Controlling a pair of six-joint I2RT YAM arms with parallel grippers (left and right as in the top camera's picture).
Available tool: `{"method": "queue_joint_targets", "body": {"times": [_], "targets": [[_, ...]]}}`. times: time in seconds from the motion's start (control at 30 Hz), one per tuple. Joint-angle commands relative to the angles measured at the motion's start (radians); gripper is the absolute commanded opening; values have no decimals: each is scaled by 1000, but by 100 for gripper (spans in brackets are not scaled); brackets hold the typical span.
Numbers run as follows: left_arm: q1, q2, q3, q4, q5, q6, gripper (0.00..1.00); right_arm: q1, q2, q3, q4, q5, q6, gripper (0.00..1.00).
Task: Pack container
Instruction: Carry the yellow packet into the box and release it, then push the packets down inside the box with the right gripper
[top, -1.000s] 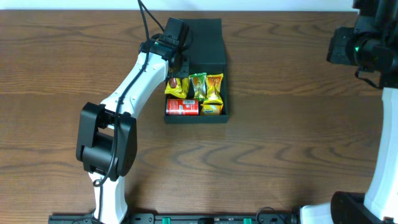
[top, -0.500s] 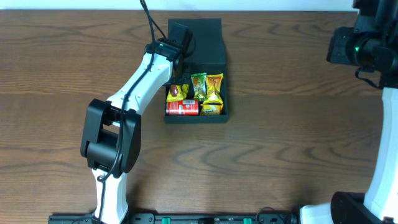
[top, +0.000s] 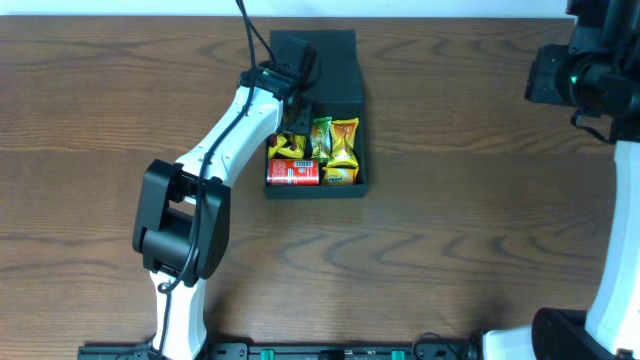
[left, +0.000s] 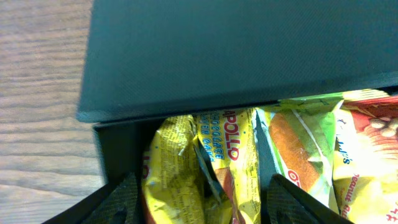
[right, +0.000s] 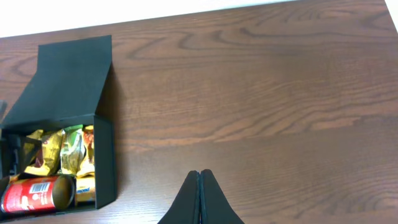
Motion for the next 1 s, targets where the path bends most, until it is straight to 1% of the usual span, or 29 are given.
{"method": "queue_joint_targets", "body": {"times": [0.0,0.1,0.17,0.27,0.3,0.33,0.37,0.4,0.43,0.47,0.5,0.6,0.7,0.83,0.97], "targets": [[20,-19,114,-20,-55,33,67,-8,-1,0,2,-5,-13,2],[20,-58,200,-45,-50,34,68,-8,-1,0,12,-5,-14,1],[20,-105,276,-66,-25,56,67,-8,-1,0,18,-25,-37,2],[19,-200,380,-80,5,82,60,-3,17,-4,25,-150,-63,1],[20,-230,400,-81,0,98,53,6,33,-16,33,-206,-66,2],[26,-274,416,-84,-31,109,39,21,56,-37,44,-259,-66,1],[38,-314,418,-90,-82,108,17,42,82,-68,59,-306,-66,1],[51,-338,418,-98,-123,108,6,60,102,-93,71,-333,-66,2],[78,-365,418,-119,-171,102,6,94,139,-131,92,-379,-66,1],[134,-391,418,-157,-203,78,6,143,185,-167,125,-438,-66,1],[180,-400,418,-189,-197,60,6,180,219,-180,146,-465,-66,2],[356,-399,390,-270,-104,37,6,321,325,-182,219,-475,-66,2],[480,-386,309,-272,28,37,6,422,419,-182,270,-480,-56,2],[529,-381,164,-220,28,42,6,490,507,-182,321,-578,-54,2],[537,-374,36,-127,32,47,6,525,544,-182,357,-602,-54,1]]}}
